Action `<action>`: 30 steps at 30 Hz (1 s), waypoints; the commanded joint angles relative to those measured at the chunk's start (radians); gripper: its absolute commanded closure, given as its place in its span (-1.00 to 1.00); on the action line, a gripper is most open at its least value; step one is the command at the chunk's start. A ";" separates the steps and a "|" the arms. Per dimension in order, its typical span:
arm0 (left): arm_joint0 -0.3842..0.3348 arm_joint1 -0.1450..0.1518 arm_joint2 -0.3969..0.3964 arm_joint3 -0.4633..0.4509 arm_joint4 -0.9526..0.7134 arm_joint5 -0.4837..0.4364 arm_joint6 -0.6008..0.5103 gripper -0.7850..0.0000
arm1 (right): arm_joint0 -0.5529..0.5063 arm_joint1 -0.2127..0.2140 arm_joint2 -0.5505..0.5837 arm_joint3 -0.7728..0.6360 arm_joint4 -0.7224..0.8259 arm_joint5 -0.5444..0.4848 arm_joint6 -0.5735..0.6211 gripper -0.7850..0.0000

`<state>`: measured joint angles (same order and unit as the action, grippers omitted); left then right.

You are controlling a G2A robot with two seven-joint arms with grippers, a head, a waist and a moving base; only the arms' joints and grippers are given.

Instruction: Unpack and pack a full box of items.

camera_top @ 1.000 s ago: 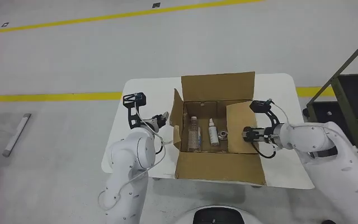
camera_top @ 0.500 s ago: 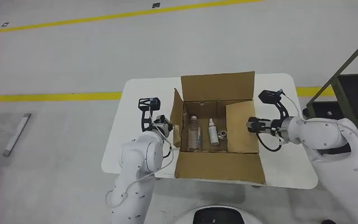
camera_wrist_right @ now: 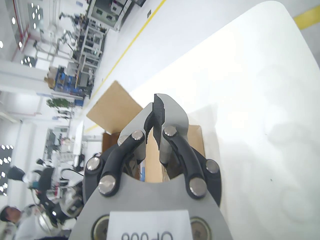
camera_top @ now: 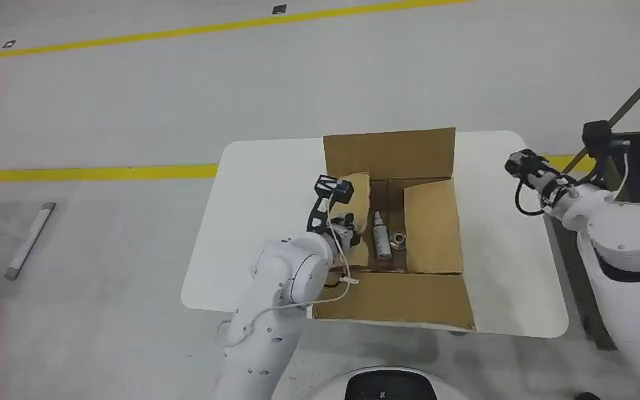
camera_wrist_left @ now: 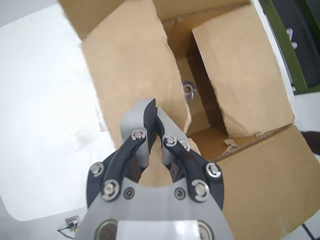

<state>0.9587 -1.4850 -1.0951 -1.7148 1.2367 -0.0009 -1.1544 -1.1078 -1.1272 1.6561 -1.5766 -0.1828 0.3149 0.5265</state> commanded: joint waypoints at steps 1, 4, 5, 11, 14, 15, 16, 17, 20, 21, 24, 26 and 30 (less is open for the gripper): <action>-0.009 -0.001 0.010 0.030 0.001 -0.007 0.002 1.00 | 0.061 -0.003 -0.012 0.096 0.048 -0.001 0.008 1.00; -0.022 -0.002 0.028 0.056 0.014 -0.014 0.003 1.00 | 0.143 -0.009 -0.037 0.226 0.100 -0.013 0.005 1.00; -0.025 -0.002 0.033 0.063 0.022 -0.014 0.003 1.00 | 0.170 -0.012 -0.048 0.267 0.119 -0.021 0.009 1.00; -0.030 -0.003 0.041 0.084 0.022 -0.001 -0.004 1.00 | 0.336 -0.029 -0.130 0.493 0.205 -0.095 0.066 1.00; -0.031 -0.003 0.040 0.084 0.023 0.004 -0.007 1.00 | 0.412 -0.043 -0.180 0.594 0.260 -0.117 0.128 1.00; -0.030 -0.003 0.041 0.083 0.023 0.006 -0.006 1.00 | 0.436 -0.046 -0.194 0.627 0.267 -0.122 0.142 1.00; -0.029 -0.003 0.041 0.082 0.023 0.009 -0.005 1.00 | 0.460 -0.050 -0.208 0.657 0.271 -0.131 0.135 1.00; -0.028 -0.003 0.041 0.080 0.022 0.011 -0.005 1.00 | 0.480 -0.056 -0.225 0.681 0.280 -0.147 0.146 1.00; -0.027 -0.003 0.043 0.073 0.022 0.015 -0.003 1.00 | 0.532 -0.071 -0.267 0.744 0.310 -0.179 0.173 1.00; -0.028 -0.003 0.042 0.073 0.023 0.016 -0.003 1.00 | 0.544 -0.075 -0.278 0.760 0.319 -0.194 0.185 1.00; -0.033 -0.002 0.030 0.078 0.026 0.025 -0.001 1.00 | 0.574 -0.083 -0.315 0.790 0.319 -0.247 0.242 1.00; -0.035 -0.001 0.021 0.077 0.017 0.034 -0.001 0.18 | 0.584 -0.084 -0.325 0.806 0.321 -0.285 0.281 1.00; -0.036 0.001 0.004 0.058 -0.004 0.025 -0.013 -1.00 | 0.583 -0.077 -0.311 0.812 0.352 -0.359 0.355 1.00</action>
<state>0.9221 -1.4847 -1.0854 -1.6481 1.2418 0.0291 -1.1639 -0.5221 -1.2070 1.3394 -0.7608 0.1602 -0.0263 0.8591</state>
